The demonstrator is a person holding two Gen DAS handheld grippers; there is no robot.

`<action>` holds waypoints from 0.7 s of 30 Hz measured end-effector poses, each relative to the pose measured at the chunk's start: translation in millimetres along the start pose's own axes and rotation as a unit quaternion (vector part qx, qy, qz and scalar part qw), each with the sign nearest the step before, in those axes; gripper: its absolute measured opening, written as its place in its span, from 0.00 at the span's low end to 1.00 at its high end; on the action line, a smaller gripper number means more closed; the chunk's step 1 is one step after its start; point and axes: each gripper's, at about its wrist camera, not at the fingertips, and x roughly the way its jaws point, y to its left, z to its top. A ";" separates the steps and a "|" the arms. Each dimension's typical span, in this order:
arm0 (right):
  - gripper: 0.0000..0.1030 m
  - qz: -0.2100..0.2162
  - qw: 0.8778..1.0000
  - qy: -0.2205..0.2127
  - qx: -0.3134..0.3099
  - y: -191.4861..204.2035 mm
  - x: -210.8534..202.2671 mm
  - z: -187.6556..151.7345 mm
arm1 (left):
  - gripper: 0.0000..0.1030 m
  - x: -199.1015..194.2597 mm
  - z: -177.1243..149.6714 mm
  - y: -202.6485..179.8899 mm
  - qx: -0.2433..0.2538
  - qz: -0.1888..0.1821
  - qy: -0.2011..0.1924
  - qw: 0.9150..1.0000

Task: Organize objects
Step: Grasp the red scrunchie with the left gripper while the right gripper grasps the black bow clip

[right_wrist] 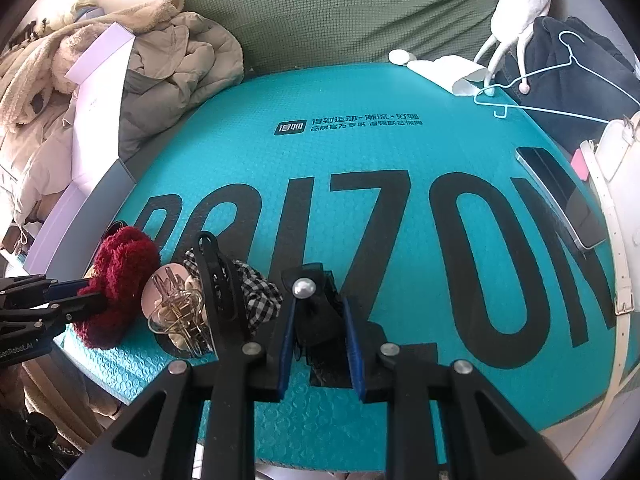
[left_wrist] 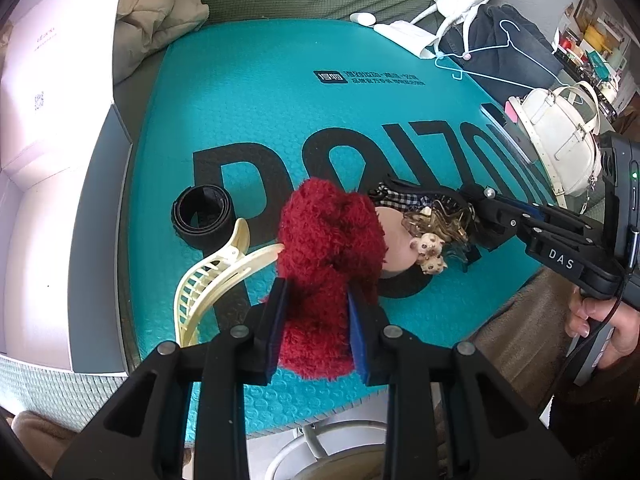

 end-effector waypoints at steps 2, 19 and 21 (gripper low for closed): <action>0.22 -0.001 1.000 0.001 -0.002 0.9 0.6 -0.3 | 0.37 2.1 -0.3 0.1 -0.003 0.003 -0.002 1.000; 0.23 -0.001 1.000 0.002 0.002 -7.2 18.7 -1.0 | 0.44 38.2 -1.1 -10.8 0.004 0.000 0.025 1.000; 0.22 -0.001 1.000 -0.002 0.002 -7.2 17.6 -1.9 | 0.39 38.1 -0.3 -11.7 0.000 -0.004 0.023 1.000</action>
